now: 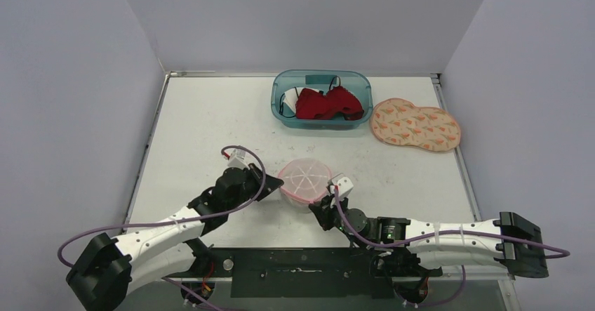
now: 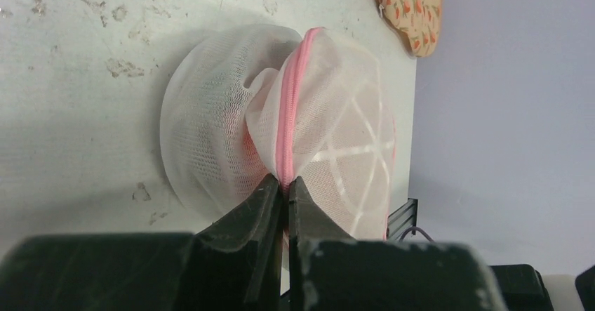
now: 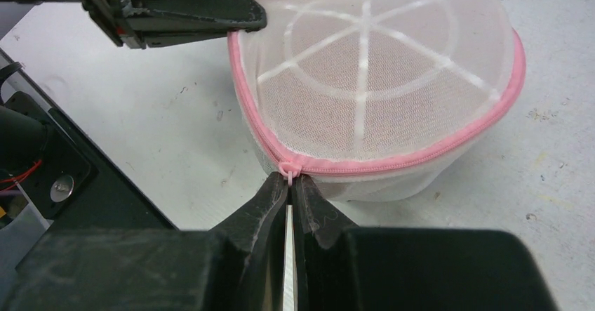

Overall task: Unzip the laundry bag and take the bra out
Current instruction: Unzip the laundry bag at the center of the board.

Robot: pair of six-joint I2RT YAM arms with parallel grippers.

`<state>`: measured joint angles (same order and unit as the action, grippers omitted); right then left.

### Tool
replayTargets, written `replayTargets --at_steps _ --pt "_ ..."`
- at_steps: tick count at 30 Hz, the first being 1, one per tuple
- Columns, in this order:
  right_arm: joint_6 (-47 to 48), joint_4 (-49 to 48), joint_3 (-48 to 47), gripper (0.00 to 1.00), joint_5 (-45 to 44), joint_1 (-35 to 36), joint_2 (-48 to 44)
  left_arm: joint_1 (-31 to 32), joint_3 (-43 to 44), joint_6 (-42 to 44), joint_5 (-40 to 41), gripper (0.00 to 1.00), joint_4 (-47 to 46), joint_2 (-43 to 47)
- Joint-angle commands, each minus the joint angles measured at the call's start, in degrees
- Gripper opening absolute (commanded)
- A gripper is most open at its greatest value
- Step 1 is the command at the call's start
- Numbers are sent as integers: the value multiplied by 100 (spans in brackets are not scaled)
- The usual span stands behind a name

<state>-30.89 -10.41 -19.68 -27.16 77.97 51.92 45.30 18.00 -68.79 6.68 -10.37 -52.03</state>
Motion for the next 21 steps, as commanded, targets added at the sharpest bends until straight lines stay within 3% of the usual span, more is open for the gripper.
replayTargets --at_steps 1,2,3,7,11,16,21 --pt "48 -317 -30 5 24 -34 44 -480 711 825 -863 0 -432 -529" --pt "48 -332 -52 5 40 -34 58 -486 819 889 -861 1 -337 -592" --pt "56 -344 -69 5 57 -33 63 -487 895 910 -793 9 -183 -574" --pt "70 -414 -137 5 189 -28 83 -465 940 773 -721 60 561 -170" --pt "98 -585 -162 5 364 -28 199 -222 945 393 -271 81 2160 711" --pt "216 -878 -230 5 617 -28 441 738 655 -756 565 89 3153 2002" --pt "414 -1182 -386 5 967 -43 792 1790 418 -1458 1214 86 2192 1843"
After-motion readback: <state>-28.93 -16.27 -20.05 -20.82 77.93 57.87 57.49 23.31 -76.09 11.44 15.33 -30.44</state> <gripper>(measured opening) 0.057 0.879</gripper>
